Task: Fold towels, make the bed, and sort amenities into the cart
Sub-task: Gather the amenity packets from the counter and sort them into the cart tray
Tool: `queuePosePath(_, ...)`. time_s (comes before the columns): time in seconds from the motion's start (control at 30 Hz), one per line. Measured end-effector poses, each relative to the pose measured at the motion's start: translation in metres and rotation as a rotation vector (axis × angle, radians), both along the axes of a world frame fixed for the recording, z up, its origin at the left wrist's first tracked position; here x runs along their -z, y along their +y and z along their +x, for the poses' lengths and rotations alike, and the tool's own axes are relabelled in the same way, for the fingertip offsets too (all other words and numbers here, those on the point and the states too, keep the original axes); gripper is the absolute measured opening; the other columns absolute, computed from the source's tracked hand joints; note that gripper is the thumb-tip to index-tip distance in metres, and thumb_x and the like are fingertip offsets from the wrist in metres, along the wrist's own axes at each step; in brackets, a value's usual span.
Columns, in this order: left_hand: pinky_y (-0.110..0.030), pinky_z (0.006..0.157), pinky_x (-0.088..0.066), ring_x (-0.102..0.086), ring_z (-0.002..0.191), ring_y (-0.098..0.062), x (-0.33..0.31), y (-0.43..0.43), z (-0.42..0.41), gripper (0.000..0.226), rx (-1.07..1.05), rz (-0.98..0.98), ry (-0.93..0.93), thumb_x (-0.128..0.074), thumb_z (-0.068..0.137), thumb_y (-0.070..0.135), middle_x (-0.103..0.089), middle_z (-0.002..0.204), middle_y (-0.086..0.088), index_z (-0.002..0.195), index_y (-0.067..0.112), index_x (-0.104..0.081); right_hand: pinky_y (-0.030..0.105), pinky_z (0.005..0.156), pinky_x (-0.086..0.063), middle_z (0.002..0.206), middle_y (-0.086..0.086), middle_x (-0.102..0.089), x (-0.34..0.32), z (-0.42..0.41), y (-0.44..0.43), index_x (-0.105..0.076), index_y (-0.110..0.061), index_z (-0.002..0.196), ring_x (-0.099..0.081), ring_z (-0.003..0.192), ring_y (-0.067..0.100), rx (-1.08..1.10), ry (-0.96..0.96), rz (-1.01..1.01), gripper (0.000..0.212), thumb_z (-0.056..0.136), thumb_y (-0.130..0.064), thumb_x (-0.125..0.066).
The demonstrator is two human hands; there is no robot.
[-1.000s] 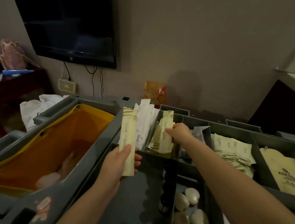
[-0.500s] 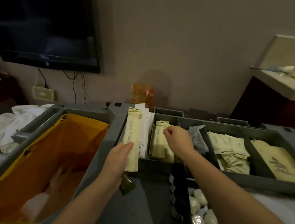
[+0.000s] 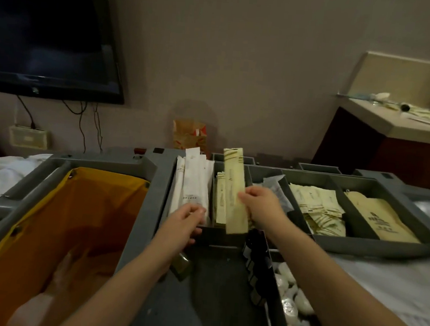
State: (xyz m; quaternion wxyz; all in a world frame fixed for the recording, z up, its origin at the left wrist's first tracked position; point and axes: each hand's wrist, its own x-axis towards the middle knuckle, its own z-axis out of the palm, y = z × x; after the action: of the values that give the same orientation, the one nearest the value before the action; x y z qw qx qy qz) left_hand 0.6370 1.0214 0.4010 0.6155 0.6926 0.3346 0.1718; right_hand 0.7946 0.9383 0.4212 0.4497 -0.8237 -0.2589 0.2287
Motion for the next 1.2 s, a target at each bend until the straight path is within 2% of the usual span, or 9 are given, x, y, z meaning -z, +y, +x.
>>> queuePosePath(0.23,-0.023,0.064,-0.045,-0.057,0.080,-0.014,0.019,0.015,-0.010,0.015,-0.128,-0.033,-0.016,-0.044,0.099,0.024,-0.061,0.094,-0.002,0.098,0.022,-0.059,0.036,0.079,-0.056,0.093,0.000,-0.059,0.029,0.060,0.039,-0.052,-0.018,0.119,-0.060,0.089,0.018,0.070,-0.460,-0.432,0.023,0.096,-0.017,-0.050)
queuePosePath(0.33,-0.022,0.065,-0.046,-0.057,0.079,-0.013,0.019,0.017,-0.008,0.015,-0.126,-0.020,-0.036,-0.044,0.099,0.022,-0.060,0.092,-0.001,0.097,0.022,-0.059,0.040,0.099,-0.039,0.115,0.000,-0.056,0.044,0.054,0.039,-0.060,-0.024,0.115,-0.044,0.118,0.022,0.020,-0.807,-0.587,0.022,0.094,-0.024,-0.053)
queuePosePath(0.4,-0.022,0.065,-0.046,-0.057,0.079,-0.012,0.017,0.016,-0.006,0.015,-0.113,-0.004,-0.050,-0.044,0.099,0.022,-0.060,0.091,-0.001,0.094,0.023,-0.059,0.044,0.105,-0.030,0.127,0.000,-0.050,0.047,0.051,0.034,-0.063,-0.023,0.116,-0.034,0.127,0.025,-0.052,-0.919,-0.666,0.027,0.093,-0.031,-0.052)
queuePosePath(0.47,-0.023,0.065,-0.046,-0.057,0.078,-0.012,0.017,0.014,-0.005,0.017,-0.091,0.037,-0.054,-0.044,0.099,0.022,-0.061,0.090,0.000,0.091,0.026,-0.059,0.046,0.107,-0.025,0.135,-0.002,-0.048,0.048,0.050,0.024,-0.062,-0.021,0.121,-0.030,0.131,0.024,-0.085,-0.858,-0.645,0.035,0.095,-0.037,-0.046)
queuePosePath(0.57,-0.022,0.064,-0.043,-0.058,0.079,-0.013,0.017,0.010,-0.005,0.019,-0.065,0.109,-0.052,-0.045,0.099,0.021,-0.061,0.089,0.000,0.088,0.028,-0.059,0.044,0.102,-0.026,0.134,-0.003,-0.053,0.031,0.045,-0.006,-0.063,-0.024,0.119,-0.034,0.128,0.023,-0.014,-0.716,-0.438,0.034,0.098,-0.036,-0.040)
queuePosePath(0.7,-0.023,0.066,-0.045,-0.059,0.084,-0.017,-0.002,-0.010,-0.006,0.019,-0.014,0.072,-0.072,-0.043,0.099,0.018,-0.062,0.091,-0.002,0.094,0.023,-0.061,0.037,0.094,-0.028,0.125,-0.004,-0.059,-0.008,0.036,-0.070,-0.066,-0.026,0.114,-0.041,0.121,0.021,0.050,-0.783,-0.325,0.030,0.099,-0.029,-0.041)
queuePosePath(0.83,-0.024,0.070,-0.048,-0.059,0.084,-0.014,-0.033,-0.055,0.001,0.018,0.050,0.170,-0.123,-0.044,0.099,0.016,-0.062,0.091,-0.001,0.096,0.021,-0.062,0.039,0.097,-0.030,0.117,-0.006,-0.064,-0.031,0.025,-0.140,-0.068,-0.028,0.109,-0.048,0.116,0.020,0.106,-0.787,-0.280,0.027,0.098,-0.028,-0.044)
queuePosePath(1.0,-0.026,0.072,-0.048,-0.060,0.083,-0.015,-0.044,-0.147,0.025,0.022,0.119,0.174,-0.158,-0.045,0.098,0.011,-0.064,0.087,-0.001,0.089,0.023,-0.062,0.043,0.093,-0.043,0.108,-0.003,-0.068,-0.032,0.017,-0.250,-0.069,-0.024,0.108,-0.057,0.103,0.018,0.132,-0.731,-0.180,0.024,0.095,-0.024,-0.050)
queuePosePath(1.2,-0.025,0.066,-0.046,-0.058,0.077,-0.014,-0.033,-0.340,0.084,0.023,0.314,0.014,-0.248,-0.044,0.098,0.011,-0.062,0.083,-0.002,0.088,0.021,-0.063,0.030,0.077,-0.049,0.097,-0.005,-0.064,-0.006,0.006,-0.461,-0.063,-0.023,0.112,-0.060,0.086,0.014,0.362,-0.627,-0.150,0.021,0.094,-0.024,-0.052)
